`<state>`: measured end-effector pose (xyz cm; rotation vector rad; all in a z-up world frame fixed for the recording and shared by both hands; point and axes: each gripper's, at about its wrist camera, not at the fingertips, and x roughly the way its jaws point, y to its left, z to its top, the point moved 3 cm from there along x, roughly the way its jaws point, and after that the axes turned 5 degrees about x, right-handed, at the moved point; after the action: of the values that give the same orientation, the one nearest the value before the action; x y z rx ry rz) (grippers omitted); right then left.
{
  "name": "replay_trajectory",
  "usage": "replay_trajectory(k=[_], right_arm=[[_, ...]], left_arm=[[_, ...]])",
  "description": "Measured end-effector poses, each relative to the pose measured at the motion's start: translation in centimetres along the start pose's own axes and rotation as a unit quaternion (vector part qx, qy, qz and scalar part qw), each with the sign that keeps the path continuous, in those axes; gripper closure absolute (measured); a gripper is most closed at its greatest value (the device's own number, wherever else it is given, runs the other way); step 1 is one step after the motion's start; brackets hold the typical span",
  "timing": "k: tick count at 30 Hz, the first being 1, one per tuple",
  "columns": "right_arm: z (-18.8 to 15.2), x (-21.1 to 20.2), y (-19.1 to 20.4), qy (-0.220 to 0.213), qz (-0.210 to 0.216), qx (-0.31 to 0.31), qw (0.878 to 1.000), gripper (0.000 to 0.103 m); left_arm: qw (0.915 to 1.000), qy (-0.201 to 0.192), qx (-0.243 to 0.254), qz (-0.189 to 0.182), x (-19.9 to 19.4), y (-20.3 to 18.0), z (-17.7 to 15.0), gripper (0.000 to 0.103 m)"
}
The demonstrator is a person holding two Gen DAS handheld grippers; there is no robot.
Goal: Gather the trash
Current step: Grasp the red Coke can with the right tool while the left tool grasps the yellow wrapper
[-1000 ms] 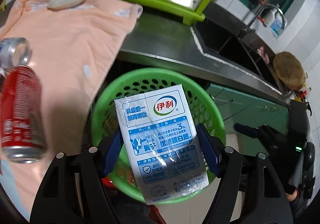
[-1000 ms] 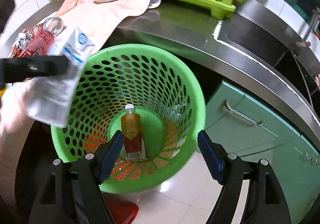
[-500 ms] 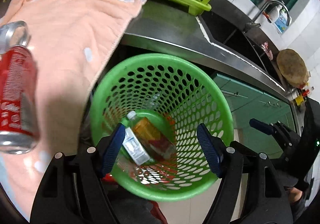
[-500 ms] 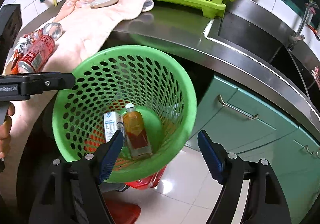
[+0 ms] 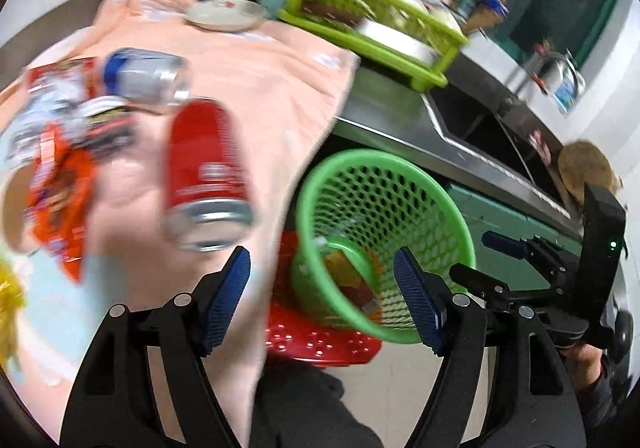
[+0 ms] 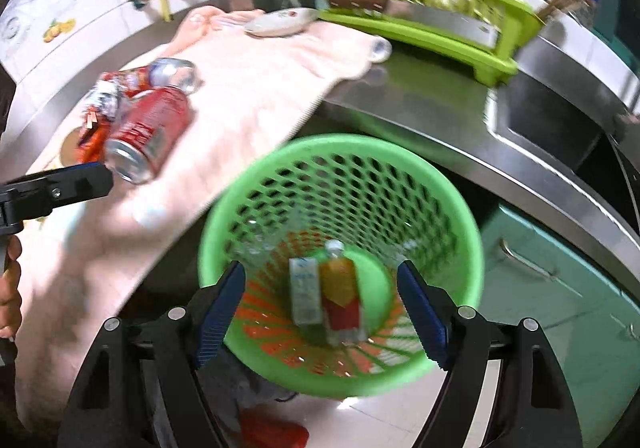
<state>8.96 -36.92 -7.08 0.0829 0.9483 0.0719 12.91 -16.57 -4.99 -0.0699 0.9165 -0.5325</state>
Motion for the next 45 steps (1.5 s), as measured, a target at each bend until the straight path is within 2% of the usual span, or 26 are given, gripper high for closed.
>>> replay_trajectory(k=[10,15,22,27,33,45], right_arm=[[4.9,1.9,9.1,0.007,0.086,-0.02,0.996,0.028],[7.6,3.5,12.6,0.016,0.106,-0.02,0.994,0.028],[10.2,6.9,15.5,0.043,0.104,-0.014,0.994,0.028],[11.0,9.0,16.6,0.06,0.091,-0.013,0.994,0.028],[11.4,10.4,17.0,0.086,0.113,0.011,0.99,0.027],[11.6,12.1,17.9,0.119,0.129,0.026,0.984,0.025]], left_arm=[[0.9944,-0.05,-0.059,0.073,-7.1,9.1,-2.0,0.029],[0.9888,-0.065,-0.082,0.106,-9.8,12.8,-3.3,0.029],[0.98,-0.081,-0.107,0.147,-12.9,17.4,-5.5,0.029],[0.974,-0.088,-0.122,0.169,-14.3,19.8,-6.4,0.023],[0.9726,-0.079,-0.131,0.176,-14.5,21.4,-7.4,0.023],[0.9806,-0.028,-0.096,0.169,-10.5,22.2,-7.0,0.022]])
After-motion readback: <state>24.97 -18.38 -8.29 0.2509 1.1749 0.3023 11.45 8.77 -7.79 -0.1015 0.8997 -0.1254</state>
